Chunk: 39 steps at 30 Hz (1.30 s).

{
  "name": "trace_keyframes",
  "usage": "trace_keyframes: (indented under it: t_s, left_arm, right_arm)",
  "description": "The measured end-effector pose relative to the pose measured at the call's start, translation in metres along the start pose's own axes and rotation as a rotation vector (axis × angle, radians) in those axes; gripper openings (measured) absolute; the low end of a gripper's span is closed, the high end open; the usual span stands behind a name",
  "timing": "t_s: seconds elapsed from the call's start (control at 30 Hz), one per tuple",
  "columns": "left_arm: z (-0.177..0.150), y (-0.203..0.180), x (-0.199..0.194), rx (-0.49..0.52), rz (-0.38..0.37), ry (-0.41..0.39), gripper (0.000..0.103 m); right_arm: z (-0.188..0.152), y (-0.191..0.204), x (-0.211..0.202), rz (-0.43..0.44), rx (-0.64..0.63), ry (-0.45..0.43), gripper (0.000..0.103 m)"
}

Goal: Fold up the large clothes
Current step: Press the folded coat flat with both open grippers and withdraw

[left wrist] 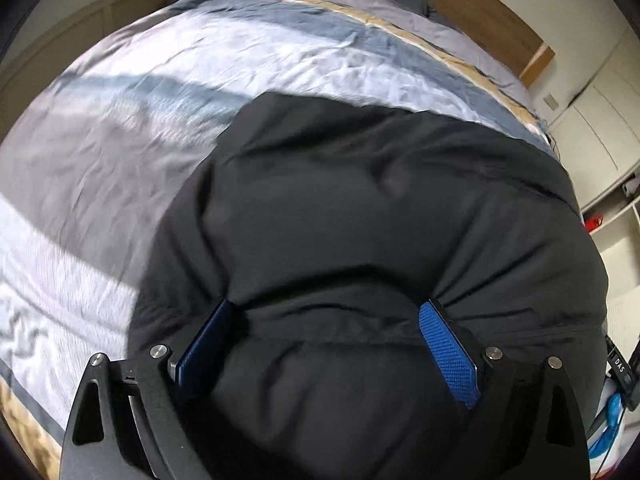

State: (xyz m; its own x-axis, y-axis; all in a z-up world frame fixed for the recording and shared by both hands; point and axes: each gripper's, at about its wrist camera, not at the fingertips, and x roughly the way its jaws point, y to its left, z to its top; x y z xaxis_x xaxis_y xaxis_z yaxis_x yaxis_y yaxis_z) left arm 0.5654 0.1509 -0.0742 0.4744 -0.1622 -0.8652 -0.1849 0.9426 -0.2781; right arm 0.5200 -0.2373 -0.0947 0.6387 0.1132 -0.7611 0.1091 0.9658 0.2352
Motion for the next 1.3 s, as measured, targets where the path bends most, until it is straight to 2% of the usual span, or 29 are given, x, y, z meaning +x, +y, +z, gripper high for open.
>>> trace_keyframes:
  t_s: [0.03,0.1,0.2,0.37,0.57,0.63,0.73,0.8,1.03,1.3]
  left_arm:
    - [-0.003,0.005,-0.002,-0.009,-0.001,0.003,0.094]
    - [-0.008,0.016,-0.008,-0.019,0.014,0.014,0.094]
    - [-0.018,0.020,-0.030,-0.021,0.053,-0.031,0.091]
    - [-0.046,-0.015,-0.066,0.058,0.027,-0.157,0.091]
    - [-0.085,-0.046,-0.063,0.147,0.061,-0.253,0.093]
    - [-0.094,-0.045,-0.058,0.149,0.066,-0.269,0.095]
    - [-0.101,-0.043,-0.052,0.154,0.075,-0.295,0.097]
    - [-0.104,-0.043,-0.050,0.156,0.074,-0.308,0.098]
    - [-0.115,-0.043,-0.048,0.169,0.077,-0.343,0.098]
    - [-0.127,-0.042,-0.057,0.162,0.089,-0.339,0.098]
  right_arm:
    - [-0.002,-0.007,-0.002,-0.005,0.025,0.000,0.069]
    - [-0.009,-0.023,-0.009,-0.075,0.030,0.019,0.069]
    - [-0.016,-0.029,-0.028,-0.176,0.011,0.016,0.069]
    - [-0.029,-0.010,-0.069,-0.089,0.027,-0.084,0.069]
    - [-0.053,0.027,-0.069,-0.044,-0.082,-0.098,0.069]
    - [-0.062,0.029,-0.059,-0.043,-0.094,-0.074,0.069]
    - [-0.072,0.024,-0.056,-0.034,-0.087,-0.083,0.070]
    - [-0.078,0.018,-0.058,-0.044,-0.073,-0.087,0.074]
    - [-0.081,0.002,-0.059,-0.056,-0.020,-0.083,0.075]
    - [-0.087,-0.006,-0.071,-0.081,-0.003,-0.065,0.075]
